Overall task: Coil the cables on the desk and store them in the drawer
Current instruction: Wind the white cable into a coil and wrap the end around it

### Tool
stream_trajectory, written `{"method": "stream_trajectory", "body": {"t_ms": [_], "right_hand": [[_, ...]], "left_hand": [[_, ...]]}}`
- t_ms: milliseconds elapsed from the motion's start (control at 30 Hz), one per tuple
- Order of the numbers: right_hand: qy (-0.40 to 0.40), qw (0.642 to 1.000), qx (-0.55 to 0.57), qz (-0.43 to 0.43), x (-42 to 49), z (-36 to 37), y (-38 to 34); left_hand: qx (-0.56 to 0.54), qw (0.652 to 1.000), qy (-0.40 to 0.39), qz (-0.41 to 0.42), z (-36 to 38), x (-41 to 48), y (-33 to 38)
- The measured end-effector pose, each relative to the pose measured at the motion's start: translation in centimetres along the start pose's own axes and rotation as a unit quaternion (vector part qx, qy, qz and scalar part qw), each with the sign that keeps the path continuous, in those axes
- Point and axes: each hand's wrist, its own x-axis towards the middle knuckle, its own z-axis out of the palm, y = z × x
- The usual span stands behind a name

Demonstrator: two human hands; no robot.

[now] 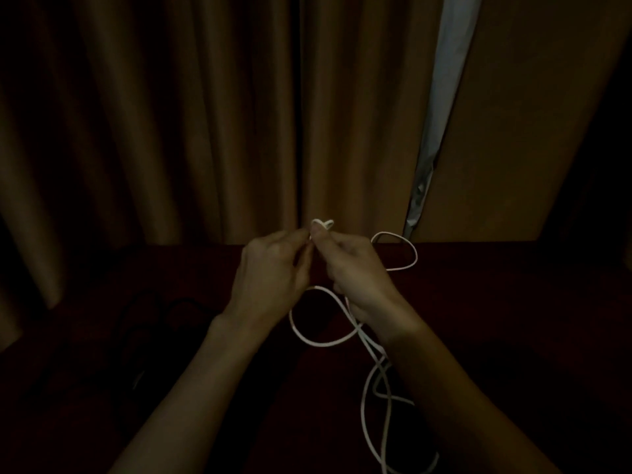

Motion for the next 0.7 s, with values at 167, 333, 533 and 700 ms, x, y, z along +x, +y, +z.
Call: {"method": "stream_trajectory", "body": {"t_ms": [167, 333, 533, 700], "right_hand": [[-0.049, 0.986, -0.147, -0.066, 0.4, -0.5, -0.1], [-0.107, 0.977, -0.162, -0.093, 0.3, -1.4, -0.5], [-0.168, 0.973, -0.146, -0.061, 0.1, -2.4, -1.0], [-0.227, 0.973, -0.018, 0.022, 0.1, -3.4, -1.4]], "left_hand": [[-0.279, 0.917, -0.148, -0.242, -0.5, 0.3, 0.5], [-0.585, 0.657, -0.219, -0.422, -1.7, 1.0, 1.3], [-0.597, 0.668, -0.208, -0.393, -2.0, 0.8, 1.0], [-0.473, 0.814, -0.083, -0.328, -0.6, 0.9, 1.4]]}}
